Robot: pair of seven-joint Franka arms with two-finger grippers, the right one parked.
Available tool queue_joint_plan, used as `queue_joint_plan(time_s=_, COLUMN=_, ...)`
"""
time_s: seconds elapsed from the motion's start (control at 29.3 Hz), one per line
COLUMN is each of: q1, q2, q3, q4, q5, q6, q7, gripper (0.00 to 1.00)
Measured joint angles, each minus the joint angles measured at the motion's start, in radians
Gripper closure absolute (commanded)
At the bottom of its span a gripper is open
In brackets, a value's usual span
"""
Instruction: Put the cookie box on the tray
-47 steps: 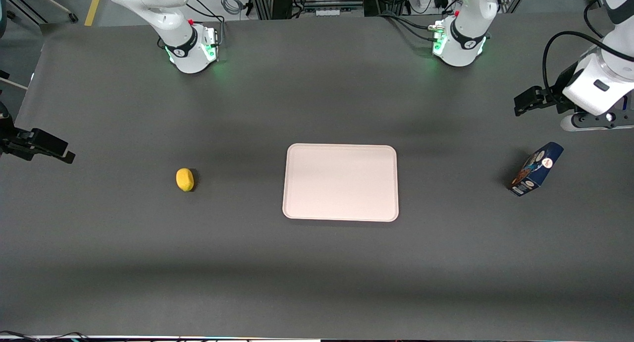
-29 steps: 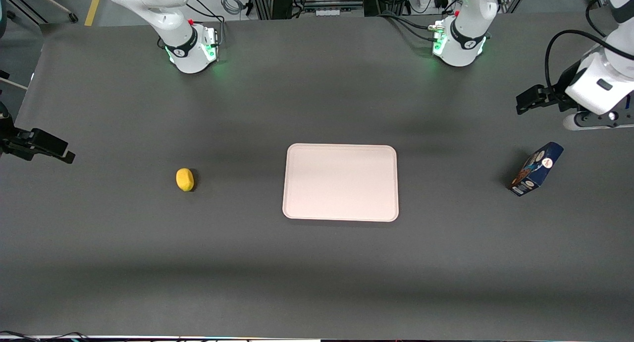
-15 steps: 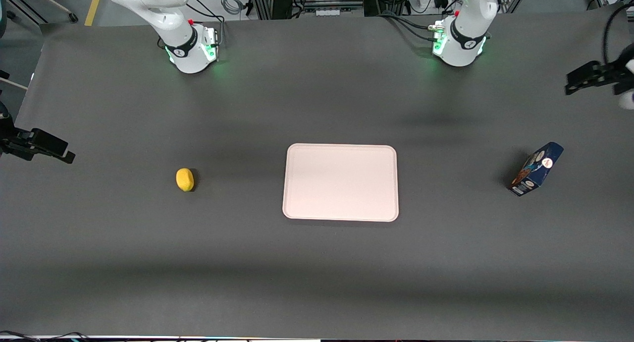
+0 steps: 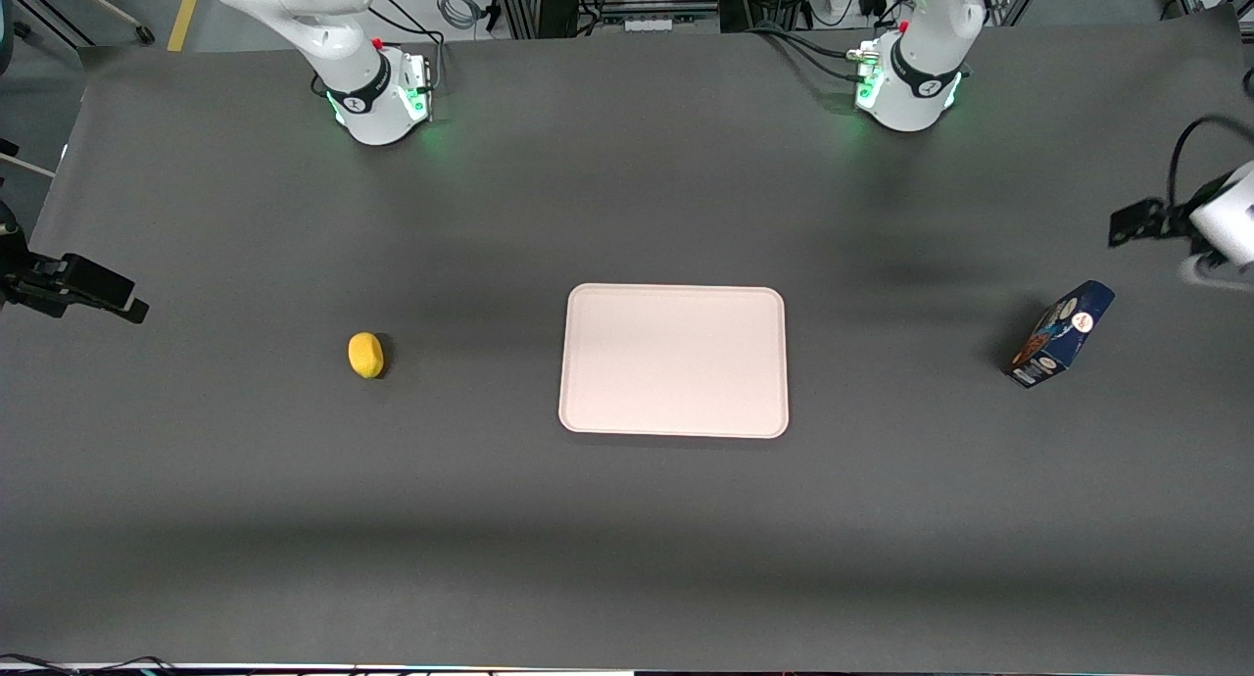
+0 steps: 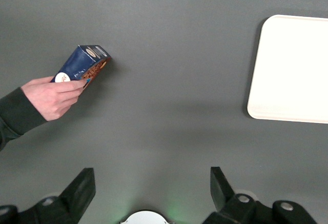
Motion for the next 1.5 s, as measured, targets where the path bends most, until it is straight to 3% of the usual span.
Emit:
queue_joint_plan(time_s=0.24, q1=0.001, q2=0.096, q3=0.013, q4=-0.120, q5=0.000, q6=0.243, q7=0.040, gripper=0.00)
queue_joint_plan(time_s=0.48, q1=0.001, q2=0.227, q3=0.010, q4=-0.139, q5=0.000, q6=0.419, q7=0.081, gripper=0.00)
queue_joint_plan(time_s=0.92, q1=0.015, q2=0.340, q3=0.014, q4=-0.141, q5=-0.003, q6=0.559, q7=0.152, gripper=0.00)
queue_joint_plan(time_s=0.96, q1=0.016, q2=0.347, q3=0.014, q4=-0.143, q5=-0.003, q6=0.572, q7=0.158, gripper=0.02)
queue_joint_plan(time_s=0.99, q1=0.017, q2=0.352, q3=0.014, q4=-0.146, q5=-0.003, q6=0.581, q7=0.162, gripper=0.13)
queue_joint_plan(time_s=1.13, q1=0.022, q2=0.370, q3=0.015, q4=-0.165, q5=-0.004, q6=0.617, q7=0.171, gripper=0.71)
queue_joint_plan(time_s=1.26, q1=0.025, q2=0.374, q3=0.015, q4=-0.176, q5=-0.017, q6=0.626, q7=0.174, gripper=0.87)
queue_joint_plan(time_s=1.5, q1=0.025, q2=0.372, q3=0.015, q4=-0.178, q5=-0.056, q6=0.624, q7=0.174, gripper=0.91)
